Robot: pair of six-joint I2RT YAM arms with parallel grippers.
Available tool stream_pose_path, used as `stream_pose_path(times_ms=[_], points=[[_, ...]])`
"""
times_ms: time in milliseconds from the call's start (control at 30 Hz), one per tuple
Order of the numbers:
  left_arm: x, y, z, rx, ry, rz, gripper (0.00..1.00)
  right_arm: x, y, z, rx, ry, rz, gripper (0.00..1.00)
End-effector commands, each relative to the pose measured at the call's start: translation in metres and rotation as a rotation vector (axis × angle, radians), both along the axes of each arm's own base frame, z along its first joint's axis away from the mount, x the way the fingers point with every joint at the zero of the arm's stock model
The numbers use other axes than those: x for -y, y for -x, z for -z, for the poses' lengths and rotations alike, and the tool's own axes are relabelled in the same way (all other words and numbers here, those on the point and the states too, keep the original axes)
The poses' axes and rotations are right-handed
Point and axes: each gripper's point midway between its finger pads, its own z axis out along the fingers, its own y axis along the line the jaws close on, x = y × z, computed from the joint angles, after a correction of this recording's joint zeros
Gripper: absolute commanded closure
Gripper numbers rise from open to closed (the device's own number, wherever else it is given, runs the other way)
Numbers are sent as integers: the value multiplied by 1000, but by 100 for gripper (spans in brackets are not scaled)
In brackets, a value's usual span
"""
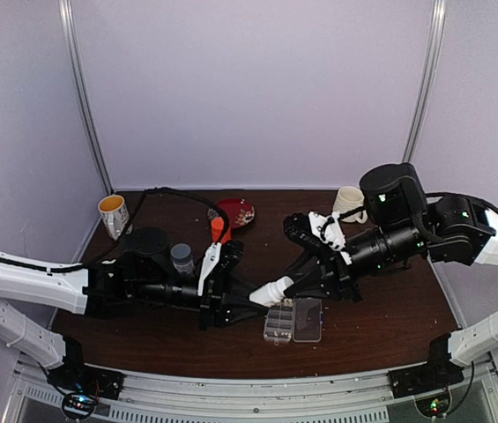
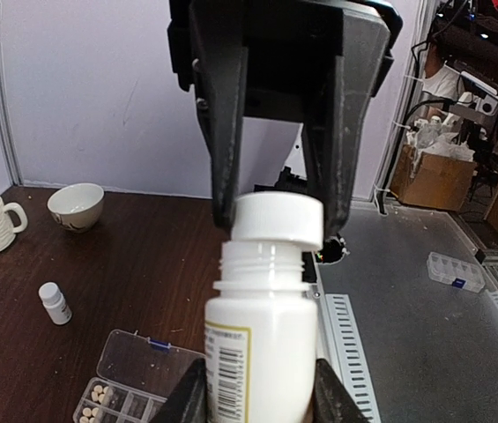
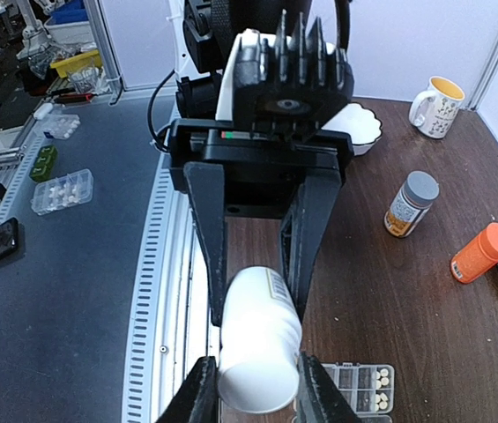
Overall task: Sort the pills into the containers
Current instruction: Close the lid of the pill bottle on the pill bottle, then screw the lid of the pill bottle onto the pill bottle.
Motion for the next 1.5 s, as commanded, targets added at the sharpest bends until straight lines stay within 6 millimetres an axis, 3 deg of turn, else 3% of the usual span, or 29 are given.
stream_pose_path(times_ms=[0, 200, 400, 700, 1033, 1467], points=[[4, 2, -43, 42, 128, 24, 100, 6, -12, 17, 59, 84, 47, 93], [3, 4, -47, 42, 142, 35, 100, 4, -11, 22, 61, 96, 31, 93], [5, 12, -55, 26, 171, 83, 100, -1, 13, 18, 55, 8, -116, 92], [17, 23, -67, -11, 205, 183, 100, 11, 27, 23, 262, -56, -272, 97], [23, 25, -74, -15, 206, 211, 100, 20, 36, 31, 303, -32, -347, 94], [23, 5, -64, 53, 137, 86, 100, 4, 24, 31, 110, -38, -196, 93]])
